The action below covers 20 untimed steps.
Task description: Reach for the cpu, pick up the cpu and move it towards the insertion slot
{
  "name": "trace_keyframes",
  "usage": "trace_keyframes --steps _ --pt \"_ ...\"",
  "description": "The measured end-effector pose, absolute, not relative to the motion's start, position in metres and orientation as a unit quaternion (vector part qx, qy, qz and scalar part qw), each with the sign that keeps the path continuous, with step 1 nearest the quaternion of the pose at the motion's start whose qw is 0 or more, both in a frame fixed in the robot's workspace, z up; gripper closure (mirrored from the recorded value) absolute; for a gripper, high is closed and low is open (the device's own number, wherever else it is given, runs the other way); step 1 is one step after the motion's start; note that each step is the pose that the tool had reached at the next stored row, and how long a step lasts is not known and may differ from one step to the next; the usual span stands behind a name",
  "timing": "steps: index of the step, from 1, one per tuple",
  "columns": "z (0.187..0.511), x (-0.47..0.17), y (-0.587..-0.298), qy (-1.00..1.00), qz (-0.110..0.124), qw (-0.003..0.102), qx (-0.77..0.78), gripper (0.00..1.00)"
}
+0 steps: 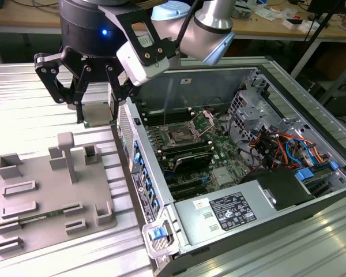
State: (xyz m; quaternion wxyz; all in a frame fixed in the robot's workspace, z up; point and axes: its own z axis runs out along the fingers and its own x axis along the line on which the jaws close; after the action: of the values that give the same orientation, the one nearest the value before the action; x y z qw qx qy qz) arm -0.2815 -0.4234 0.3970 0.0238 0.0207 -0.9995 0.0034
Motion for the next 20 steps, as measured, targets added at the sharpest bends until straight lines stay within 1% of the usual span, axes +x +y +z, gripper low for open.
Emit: trace_keyframes --steps 20 --pt "0.396 -0.269 -0.423 -0.999 0.003 0.024 0.021 0.45"
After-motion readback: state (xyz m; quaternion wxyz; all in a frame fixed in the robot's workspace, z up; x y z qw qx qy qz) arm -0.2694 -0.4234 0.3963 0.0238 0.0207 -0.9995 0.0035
